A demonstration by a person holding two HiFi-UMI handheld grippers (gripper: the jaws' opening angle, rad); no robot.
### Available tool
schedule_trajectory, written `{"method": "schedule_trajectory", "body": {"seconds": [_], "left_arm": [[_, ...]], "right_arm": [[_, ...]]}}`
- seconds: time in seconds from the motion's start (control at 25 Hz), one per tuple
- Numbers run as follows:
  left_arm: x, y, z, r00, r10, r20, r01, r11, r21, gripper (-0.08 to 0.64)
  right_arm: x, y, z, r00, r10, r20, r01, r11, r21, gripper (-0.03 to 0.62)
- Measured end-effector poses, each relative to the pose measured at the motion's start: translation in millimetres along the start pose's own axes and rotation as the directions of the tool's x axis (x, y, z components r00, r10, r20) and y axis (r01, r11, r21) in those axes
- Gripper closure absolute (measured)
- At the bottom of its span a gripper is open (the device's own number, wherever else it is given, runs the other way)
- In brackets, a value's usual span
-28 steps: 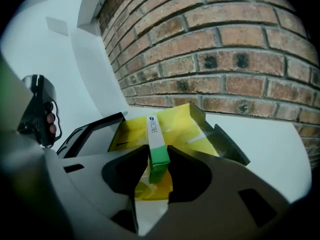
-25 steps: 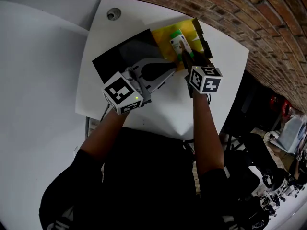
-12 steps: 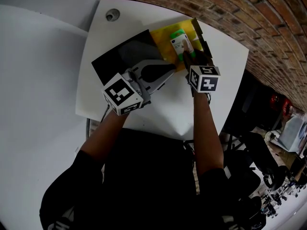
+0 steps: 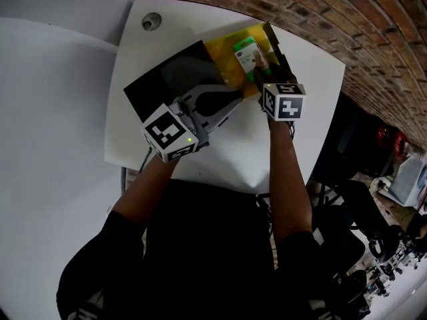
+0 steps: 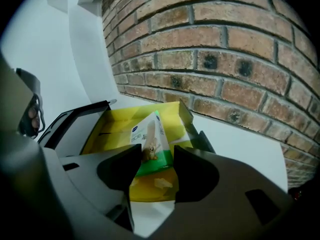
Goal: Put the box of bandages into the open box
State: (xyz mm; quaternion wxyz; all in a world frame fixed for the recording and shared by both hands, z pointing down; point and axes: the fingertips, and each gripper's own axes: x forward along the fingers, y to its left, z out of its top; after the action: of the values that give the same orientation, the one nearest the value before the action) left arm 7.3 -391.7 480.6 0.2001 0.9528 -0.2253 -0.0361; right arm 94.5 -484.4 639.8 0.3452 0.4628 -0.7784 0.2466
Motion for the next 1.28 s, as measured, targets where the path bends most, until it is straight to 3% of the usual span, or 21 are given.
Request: {"method": "schedule_trajectory", "body": {"seconds": [0.24, 0.6, 0.76, 1.28], "left_arm": [[1, 0, -4, 1.0, 0.0, -0.004, 0.0, 1.0, -0.005, 0.538], [2, 2, 0, 1.0, 0.003, -0.004, -0.003, 1.0, -0.006, 0.538], [1, 2, 1, 1.0, 0.009, -0.006, -0.009, 1.0, 0.0, 0.538], [-5, 1, 30, 0.998, 0.051, 0.024, -0.052, 0.997, 0.056, 0.538]], "right_arm": [[3, 1, -2, 0.999, -0.022, -0.027, 0.019, 0.996, -0.089, 0.422], [0, 0, 0, 1.0, -0.01, -0.019, 0.009, 0.997, -0.076, 0.42], [-7, 1, 7, 1.0, -0.004, 0.002, 0.004, 0.997, -0.077, 0.427], [-55, 7, 40, 0.99, 0.014, 0.142, -0.003, 0.997, -0.075, 0.534]]}}
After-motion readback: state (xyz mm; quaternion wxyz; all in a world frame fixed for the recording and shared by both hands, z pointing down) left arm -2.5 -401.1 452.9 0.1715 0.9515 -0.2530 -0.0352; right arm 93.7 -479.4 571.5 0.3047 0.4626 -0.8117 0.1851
